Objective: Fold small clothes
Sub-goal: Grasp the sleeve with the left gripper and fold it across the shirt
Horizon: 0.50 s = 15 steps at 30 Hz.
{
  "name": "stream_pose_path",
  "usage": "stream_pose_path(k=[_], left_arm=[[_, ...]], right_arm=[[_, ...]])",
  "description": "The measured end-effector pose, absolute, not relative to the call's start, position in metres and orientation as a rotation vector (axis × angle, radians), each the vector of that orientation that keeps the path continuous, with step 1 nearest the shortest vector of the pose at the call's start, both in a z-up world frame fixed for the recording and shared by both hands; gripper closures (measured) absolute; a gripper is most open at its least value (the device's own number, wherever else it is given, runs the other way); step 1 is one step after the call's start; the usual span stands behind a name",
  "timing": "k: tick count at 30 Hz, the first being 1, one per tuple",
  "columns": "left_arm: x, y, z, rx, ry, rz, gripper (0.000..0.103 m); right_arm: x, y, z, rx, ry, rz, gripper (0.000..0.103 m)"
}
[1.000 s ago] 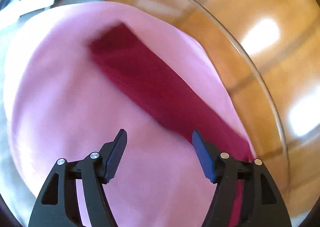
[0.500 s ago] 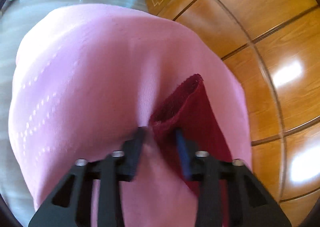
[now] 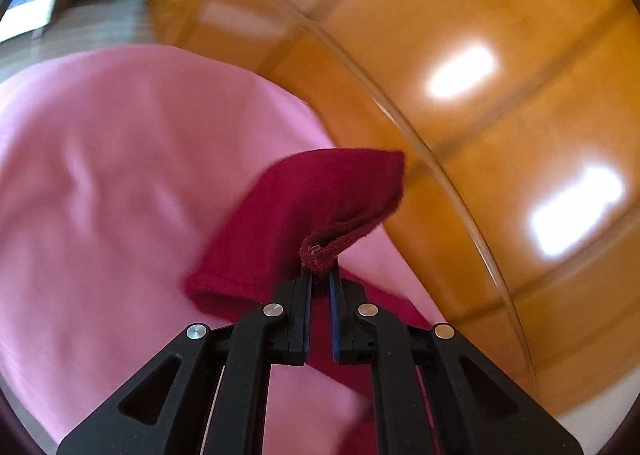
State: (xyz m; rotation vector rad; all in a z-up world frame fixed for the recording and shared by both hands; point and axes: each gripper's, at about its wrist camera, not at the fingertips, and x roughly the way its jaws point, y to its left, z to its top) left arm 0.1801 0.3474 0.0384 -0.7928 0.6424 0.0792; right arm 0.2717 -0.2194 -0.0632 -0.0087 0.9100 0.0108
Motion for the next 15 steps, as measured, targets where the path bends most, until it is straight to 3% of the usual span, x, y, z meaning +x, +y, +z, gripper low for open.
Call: stream_pose_path(k=[12, 14, 15], left_arm=[[0.243, 0.133, 0.009, -0.541, 0.870, -0.253, 0.097], [0.239, 0.118, 0.001, -0.505, 0.903, -0.269, 0.091], [0.238, 0.116, 0.000, -0.499, 0.911, -0.275, 0.082]], right_arm=[[0.272, -0.221, -0.062, 0.012, 0.908, 0.025, 0.002], [0.272, -0.223, -0.061, 0.018, 0.912, 0.033, 0.002], [0.272, -0.223, -0.059, 0.018, 0.915, 0.038, 0.002]])
